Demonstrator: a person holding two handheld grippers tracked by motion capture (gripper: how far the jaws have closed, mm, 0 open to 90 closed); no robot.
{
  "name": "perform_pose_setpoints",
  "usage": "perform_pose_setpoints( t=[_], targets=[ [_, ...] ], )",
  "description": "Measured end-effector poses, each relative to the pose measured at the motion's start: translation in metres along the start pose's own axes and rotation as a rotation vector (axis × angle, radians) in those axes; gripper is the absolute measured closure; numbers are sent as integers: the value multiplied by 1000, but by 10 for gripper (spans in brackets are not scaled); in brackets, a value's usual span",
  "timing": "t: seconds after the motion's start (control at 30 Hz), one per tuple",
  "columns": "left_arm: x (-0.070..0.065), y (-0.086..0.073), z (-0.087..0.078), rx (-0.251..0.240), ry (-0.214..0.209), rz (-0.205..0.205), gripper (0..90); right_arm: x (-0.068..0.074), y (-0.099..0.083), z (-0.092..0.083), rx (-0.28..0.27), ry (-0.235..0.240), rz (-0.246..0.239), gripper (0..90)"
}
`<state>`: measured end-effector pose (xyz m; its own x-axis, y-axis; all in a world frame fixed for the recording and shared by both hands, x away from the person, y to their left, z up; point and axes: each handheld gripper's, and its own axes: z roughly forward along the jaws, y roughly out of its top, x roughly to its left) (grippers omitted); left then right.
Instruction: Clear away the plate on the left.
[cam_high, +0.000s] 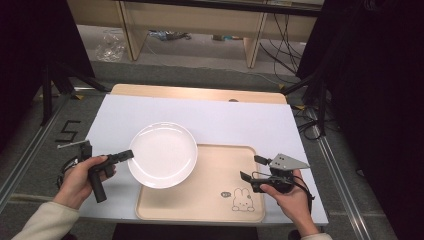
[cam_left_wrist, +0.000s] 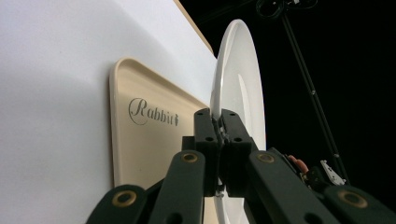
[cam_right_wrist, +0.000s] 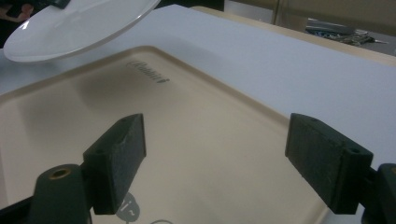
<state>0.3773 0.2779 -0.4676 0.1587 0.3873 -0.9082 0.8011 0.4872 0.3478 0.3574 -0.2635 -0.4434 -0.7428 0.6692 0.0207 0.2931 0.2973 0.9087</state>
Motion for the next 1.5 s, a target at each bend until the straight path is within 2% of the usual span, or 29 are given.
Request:
perform_pose_setpoints(
  t=[0.07,0.1,0.4,0.43,0.6,0.7,0.83,0.93,1.0,1.1,1.13,1.17,1.33,1.37,1.5],
  targets=[
    [0,-2,2,-12,-22,-3,866,0,0,0,0,0,0,212],
    [0,-1,1,8,4,1,866,0,0,0,0,1,-1,212],
    [-1,-5,5,25,-3,-1,866,0,0,0,-5,1,-1,212],
    [-1,-6,6,16,-27,-3,866,0,0,0,-5,1,0,212],
    [-1,-8,7,43,0,2,866,0,0,0,-6,2,0,212],
    [-1,-9,9,29,-31,4,866,0,0,0,-7,2,0,212],
    [-1,-9,8,47,-4,5,866,0,0,0,-4,3,-1,212],
    [-1,-11,10,35,-33,5,866,0,0,0,-4,3,-1,212],
    [-1,-12,10,58,-18,11,865,0,0,0,-3,3,-1,212],
    [-2,-13,11,61,-19,12,865,0,0,-1,-4,3,-1,212],
    [-2,-14,12,48,-32,8,865,0,0,-1,-4,3,0,212],
    [-3,-14,12,60,-21,9,865,0,0,0,-4,3,0,212],
    [-2,-16,14,70,-22,15,866,0,0,0,-4,4,-2,212],
    [-2,-17,15,60,-31,13,866,0,0,0,-6,3,-1,212],
    [-2,-18,16,80,-22,20,866,0,0,0,-4,4,-1,212]
  ],
)
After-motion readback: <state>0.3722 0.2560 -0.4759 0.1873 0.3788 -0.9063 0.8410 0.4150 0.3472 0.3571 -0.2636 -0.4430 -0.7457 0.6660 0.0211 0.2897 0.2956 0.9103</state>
